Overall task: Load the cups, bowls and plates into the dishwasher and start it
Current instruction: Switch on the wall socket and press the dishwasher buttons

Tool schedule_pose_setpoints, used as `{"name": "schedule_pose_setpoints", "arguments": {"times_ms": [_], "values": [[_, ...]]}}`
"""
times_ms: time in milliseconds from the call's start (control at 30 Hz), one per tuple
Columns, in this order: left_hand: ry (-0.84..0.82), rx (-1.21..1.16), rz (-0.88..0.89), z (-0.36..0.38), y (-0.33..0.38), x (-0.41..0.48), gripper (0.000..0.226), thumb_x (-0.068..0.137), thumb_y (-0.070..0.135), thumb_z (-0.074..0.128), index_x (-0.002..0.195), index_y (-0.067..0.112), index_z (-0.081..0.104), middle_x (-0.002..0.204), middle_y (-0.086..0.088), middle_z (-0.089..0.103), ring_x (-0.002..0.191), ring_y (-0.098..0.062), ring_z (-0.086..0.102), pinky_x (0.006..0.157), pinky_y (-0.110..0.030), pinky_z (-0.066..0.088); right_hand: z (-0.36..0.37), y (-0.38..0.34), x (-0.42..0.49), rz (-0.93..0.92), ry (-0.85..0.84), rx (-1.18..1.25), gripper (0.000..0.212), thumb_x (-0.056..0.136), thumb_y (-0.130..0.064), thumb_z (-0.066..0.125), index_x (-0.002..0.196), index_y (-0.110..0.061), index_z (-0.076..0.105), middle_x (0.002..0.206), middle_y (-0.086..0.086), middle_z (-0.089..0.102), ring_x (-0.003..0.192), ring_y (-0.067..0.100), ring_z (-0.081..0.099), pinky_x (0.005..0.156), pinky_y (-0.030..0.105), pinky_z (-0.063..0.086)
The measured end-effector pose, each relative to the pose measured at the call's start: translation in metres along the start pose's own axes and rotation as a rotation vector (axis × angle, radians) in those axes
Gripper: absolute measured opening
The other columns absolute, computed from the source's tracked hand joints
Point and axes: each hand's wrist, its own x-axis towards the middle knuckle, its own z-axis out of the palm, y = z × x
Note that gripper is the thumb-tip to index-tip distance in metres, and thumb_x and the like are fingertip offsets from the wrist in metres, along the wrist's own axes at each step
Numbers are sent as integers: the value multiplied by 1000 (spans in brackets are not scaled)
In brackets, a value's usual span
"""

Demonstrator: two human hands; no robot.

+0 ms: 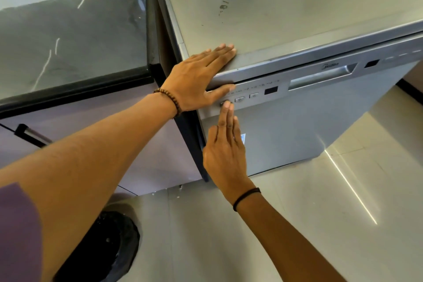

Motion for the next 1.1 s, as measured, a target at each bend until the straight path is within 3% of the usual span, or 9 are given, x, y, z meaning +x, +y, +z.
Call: {"name": "schedule_pose_setpoints", "arguments": {"times_ms": [133,267,333,800,1100], "values": [[-21,-4,-10,-2,1,0,74,92,54,47,151,16,25,155,-3,30,143,-17,28,117,-27,16,4,-9,4,89,-18,-87,30,91,-23,59,109,1,63,159,31,10,148,44,11,121,49,21],[-79,-9,-6,-4,4,0,74,93,53,46,153,17,19,158,-3,24,146,-18,20,119,-28,9,4,-5,3,54,36,-23,17,91,-19,60,91,-3,63,160,30,7,149,43,7,121,50,19],[-109,5,-17,-5,6,0,74,95,52,44,153,18,15,159,-1,19,147,-18,14,119,-29,7,0,-1,0,18,30,1,18,93,-20,57,95,-3,61,160,29,4,150,42,3,121,50,18],[-284,29,-89,-12,14,6,77,96,51,41,153,21,1,162,1,2,149,-21,1,120,-38,7,-37,14,-2,-74,81,60,20,79,-22,77,84,-7,64,147,30,40,137,42,40,109,49,40],[-265,25,-79,-11,13,6,75,96,51,40,154,21,3,161,2,4,149,-21,2,120,-38,7,-43,29,2,-149,31,43,34,84,-24,74,106,1,67,145,27,45,136,38,43,107,46,44]]}}
